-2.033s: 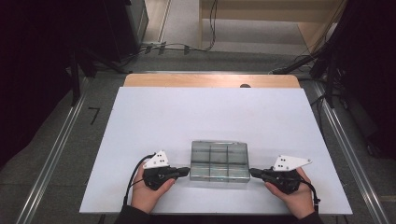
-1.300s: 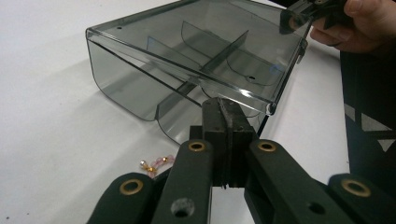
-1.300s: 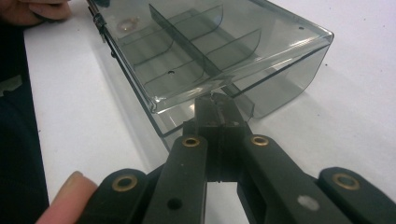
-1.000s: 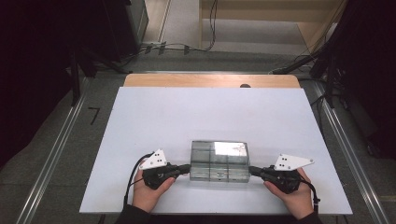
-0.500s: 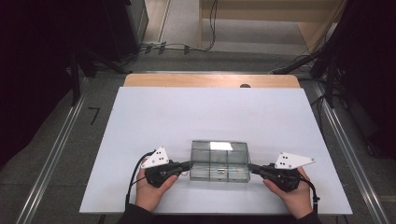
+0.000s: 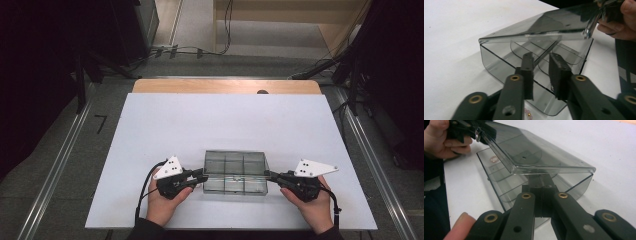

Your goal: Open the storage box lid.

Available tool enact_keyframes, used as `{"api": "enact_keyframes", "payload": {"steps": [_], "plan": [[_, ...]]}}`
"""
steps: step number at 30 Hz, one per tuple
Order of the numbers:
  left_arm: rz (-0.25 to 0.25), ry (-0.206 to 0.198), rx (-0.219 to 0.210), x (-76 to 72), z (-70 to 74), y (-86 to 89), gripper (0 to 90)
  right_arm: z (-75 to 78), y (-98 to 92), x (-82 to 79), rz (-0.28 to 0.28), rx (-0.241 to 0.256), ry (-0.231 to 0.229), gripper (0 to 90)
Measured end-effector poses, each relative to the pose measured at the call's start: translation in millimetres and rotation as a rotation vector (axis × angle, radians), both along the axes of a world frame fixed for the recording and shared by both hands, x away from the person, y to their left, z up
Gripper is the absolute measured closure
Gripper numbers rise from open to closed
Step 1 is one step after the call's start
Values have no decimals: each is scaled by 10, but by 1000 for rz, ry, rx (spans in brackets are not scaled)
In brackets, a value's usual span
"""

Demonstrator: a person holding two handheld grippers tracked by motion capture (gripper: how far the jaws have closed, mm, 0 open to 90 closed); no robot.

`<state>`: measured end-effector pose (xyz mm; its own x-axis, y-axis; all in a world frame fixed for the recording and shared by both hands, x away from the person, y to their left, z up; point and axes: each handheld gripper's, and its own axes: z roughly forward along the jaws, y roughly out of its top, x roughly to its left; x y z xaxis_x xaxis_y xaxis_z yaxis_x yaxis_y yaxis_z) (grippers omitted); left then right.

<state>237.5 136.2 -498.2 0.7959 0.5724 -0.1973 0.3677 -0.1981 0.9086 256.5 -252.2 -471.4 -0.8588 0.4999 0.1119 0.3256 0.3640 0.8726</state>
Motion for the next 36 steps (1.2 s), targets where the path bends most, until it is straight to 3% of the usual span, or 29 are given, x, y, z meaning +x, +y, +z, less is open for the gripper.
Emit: {"api": "enact_keyframes", "payload": {"steps": [7, 13, 19, 28, 36], "plan": [[21, 8, -22, 4, 21, 7, 573, 38, 31, 16, 0, 8, -11, 882], [61, 9, -6, 59, 51, 20, 341, 70, 53, 45, 3, 22, -12, 882], [114, 13, 30, 161, 57, -8, 36, 94, 84, 109, 6, 29, -2, 882], [129, 35, 55, 298, 63, -67, 12, 149, 165, 233, 1, 30, -1, 882], [137, 35, 46, 429, 109, -120, 134, 188, 190, 300, -11, 46, -4, 882]]}}
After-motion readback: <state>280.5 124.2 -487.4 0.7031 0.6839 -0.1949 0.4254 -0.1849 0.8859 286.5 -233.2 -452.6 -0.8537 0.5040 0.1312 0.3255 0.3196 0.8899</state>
